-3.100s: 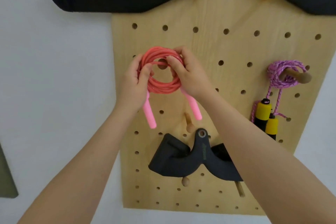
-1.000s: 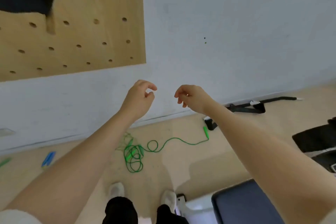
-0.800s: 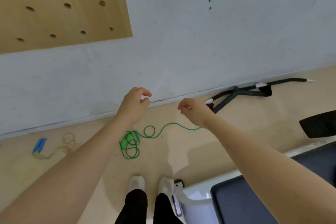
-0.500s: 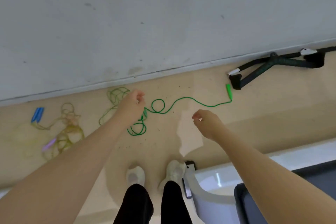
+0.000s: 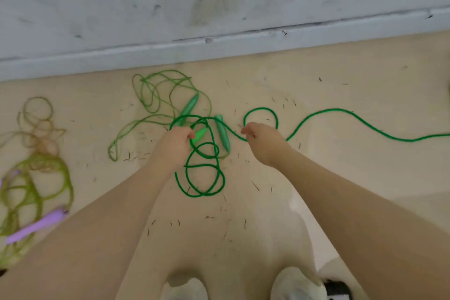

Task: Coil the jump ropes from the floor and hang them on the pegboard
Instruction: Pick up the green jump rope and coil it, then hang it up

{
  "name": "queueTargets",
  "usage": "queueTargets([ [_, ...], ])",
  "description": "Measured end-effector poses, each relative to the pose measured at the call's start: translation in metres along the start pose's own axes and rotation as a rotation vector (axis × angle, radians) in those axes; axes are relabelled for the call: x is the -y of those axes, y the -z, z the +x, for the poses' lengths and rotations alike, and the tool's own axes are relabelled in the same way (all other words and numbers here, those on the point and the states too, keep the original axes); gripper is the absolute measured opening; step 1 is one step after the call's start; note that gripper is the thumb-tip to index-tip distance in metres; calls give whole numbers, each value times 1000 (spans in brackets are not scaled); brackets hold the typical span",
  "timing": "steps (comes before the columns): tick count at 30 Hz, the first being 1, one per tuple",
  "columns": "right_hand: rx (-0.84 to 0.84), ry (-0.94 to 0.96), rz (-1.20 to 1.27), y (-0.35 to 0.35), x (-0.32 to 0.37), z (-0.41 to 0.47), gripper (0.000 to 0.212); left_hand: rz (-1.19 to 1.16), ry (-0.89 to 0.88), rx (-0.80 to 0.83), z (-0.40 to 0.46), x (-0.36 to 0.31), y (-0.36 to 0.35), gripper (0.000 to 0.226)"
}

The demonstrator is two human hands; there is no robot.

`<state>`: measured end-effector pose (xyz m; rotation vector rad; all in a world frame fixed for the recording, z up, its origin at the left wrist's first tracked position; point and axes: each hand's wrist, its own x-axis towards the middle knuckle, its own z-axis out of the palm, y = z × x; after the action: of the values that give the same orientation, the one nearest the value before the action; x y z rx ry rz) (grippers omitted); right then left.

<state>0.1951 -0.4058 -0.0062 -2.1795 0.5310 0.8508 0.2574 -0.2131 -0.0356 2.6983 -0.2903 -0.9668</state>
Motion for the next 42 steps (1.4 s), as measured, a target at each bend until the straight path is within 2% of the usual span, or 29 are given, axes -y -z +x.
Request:
queueTargets([
  [5, -65, 32, 31, -43, -3, 39, 34, 147, -78, -73, 23, 18, -37, 49],
  [8, -138, 67, 17, -57, -1, 32, 32, 248, -6, -28, 23, 6, -33, 46],
  [10, -193, 70, 27, -57, 2, 21, 34, 149, 24, 14, 15, -4, -26, 45],
  [12, -222, 85, 68, -50, 6, 4, 47, -95, -27, 74, -4, -16, -10, 41],
  [15, -46, 112, 321, -28, 23, -28, 64, -431, -169, 196, -49, -34, 26, 15],
  [17, 139, 82, 632, -9, 42, -55, 55, -547, -207, 266, -84, -46, 51, 33],
  [20, 336, 28, 1021, 20, 68, -99, 32, -695, -214, 291, -127, -69, 85, 23],
  [22, 405, 20, 1188, 42, 80, -130, 40, -682, -227, 299, -149, -81, 108, 24],
  [25, 386, 67, 1054, 73, 94, -174, 25, -620, -294, 350, -184, -97, 142, 39],
  [27, 324, 90, 913, 95, 102, -200, 20, -617, -309, 410, -208, -108, 164, 36],
  [29, 248, 80, 869, 117, 115, -225, 21, -616, -304, 367, -228, -122, 183, 28],
  [31, 137, 27, 931, 141, 130, -249, 28, -606, -316, 221, -244, -140, 203, 13],
  [33, -18, -66, 1067, 174, 139, -269, 33, -573, -320, 100, -256, -160, 228, 12],
  [35, -102, -111, 1185, 208, 140, -287, 31, -621, -307, 106, -265, -174, 253, 16],
  [37, -31, -52, 1123, 240, 147, -318, 28, -658, -341, 171, -278, -191, 278, 11],
  [39, 78, 18, 960, 263, 164, -350, 27, -624, -425, 230, -298, -214, 303, 18],
  [42, 20, 113, 902, 295, 196, -397, 23, -623, -469, 254, -332, -252, 342, 22],
])
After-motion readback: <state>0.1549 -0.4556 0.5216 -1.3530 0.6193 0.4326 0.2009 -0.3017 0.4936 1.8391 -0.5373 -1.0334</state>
